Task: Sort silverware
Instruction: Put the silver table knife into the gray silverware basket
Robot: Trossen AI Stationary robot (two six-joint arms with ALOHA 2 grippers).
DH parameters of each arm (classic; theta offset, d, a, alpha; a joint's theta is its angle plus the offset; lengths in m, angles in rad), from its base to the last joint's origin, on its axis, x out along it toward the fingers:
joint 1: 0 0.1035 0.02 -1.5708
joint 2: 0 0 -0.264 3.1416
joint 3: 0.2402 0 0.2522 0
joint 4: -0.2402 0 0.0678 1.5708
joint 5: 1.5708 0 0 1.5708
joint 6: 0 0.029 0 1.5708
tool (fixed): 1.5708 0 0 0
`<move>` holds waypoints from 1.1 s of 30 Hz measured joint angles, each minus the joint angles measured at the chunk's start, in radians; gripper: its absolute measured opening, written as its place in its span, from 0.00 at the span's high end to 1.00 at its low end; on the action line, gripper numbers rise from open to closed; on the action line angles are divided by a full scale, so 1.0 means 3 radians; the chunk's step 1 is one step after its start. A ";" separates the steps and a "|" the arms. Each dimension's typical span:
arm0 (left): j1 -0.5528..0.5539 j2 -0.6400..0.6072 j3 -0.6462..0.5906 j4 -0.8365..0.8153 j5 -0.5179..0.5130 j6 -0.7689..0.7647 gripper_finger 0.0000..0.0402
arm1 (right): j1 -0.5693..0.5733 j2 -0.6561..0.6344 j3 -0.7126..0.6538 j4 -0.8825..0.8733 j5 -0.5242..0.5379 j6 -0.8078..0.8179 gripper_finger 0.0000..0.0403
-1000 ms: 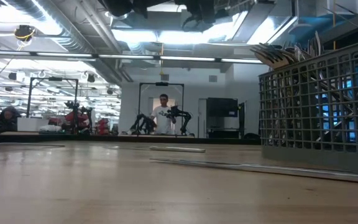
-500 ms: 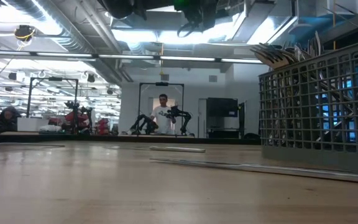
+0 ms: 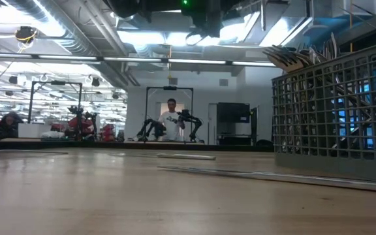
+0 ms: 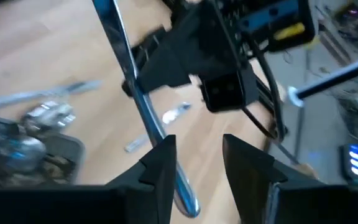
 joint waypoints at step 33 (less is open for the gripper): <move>-0.0032 0.0003 -0.0003 -0.0174 0.0146 0.0033 0.89 | 0.0000 0.0642 0.0000 -0.0443 -0.0603 0.0174 0.71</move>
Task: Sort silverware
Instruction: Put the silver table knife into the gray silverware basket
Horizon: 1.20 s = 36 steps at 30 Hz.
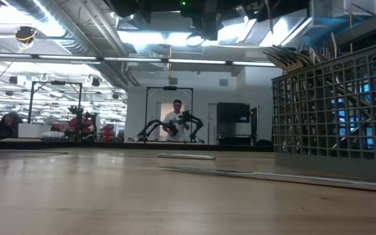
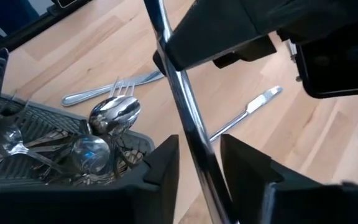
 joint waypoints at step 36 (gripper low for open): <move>0.0095 -0.0051 0.0003 0.0511 0.0164 0.3592 0.89 | 0.0001 -0.0122 0.0007 -0.0601 -0.0435 0.1067 0.96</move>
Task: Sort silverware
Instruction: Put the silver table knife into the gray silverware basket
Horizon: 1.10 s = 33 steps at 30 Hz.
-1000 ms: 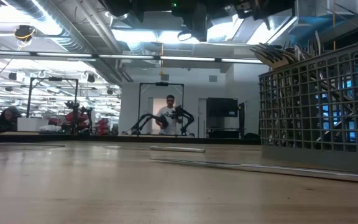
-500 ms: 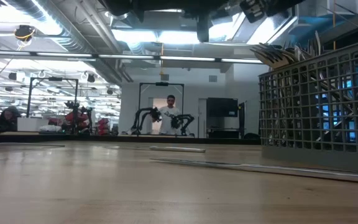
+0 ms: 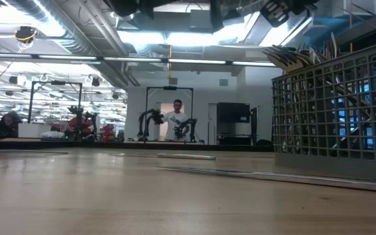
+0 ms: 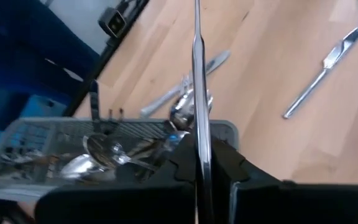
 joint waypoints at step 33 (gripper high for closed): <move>-0.0622 -0.1509 -0.0719 -0.1533 -0.0724 0.2082 0.89 | -0.0004 -0.0003 0.0641 0.1037 0.0510 0.0753 0.94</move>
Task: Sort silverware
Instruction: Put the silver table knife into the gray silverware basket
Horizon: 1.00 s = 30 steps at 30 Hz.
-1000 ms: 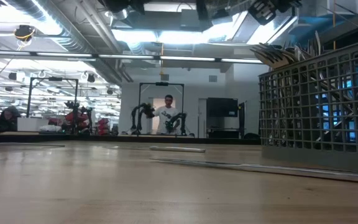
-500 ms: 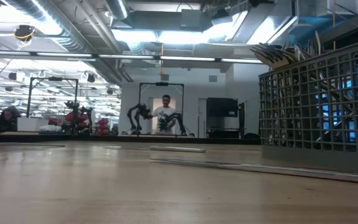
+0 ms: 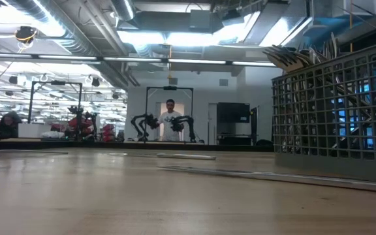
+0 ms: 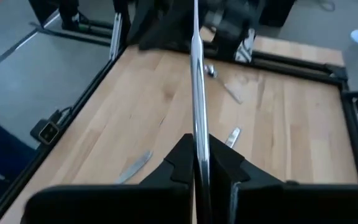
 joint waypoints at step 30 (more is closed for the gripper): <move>0.0297 0.0441 0.0004 0.1591 -0.0676 0.0258 0.55 | 0.0001 0.0000 0.0000 0.0214 0.0054 0.0113 0.94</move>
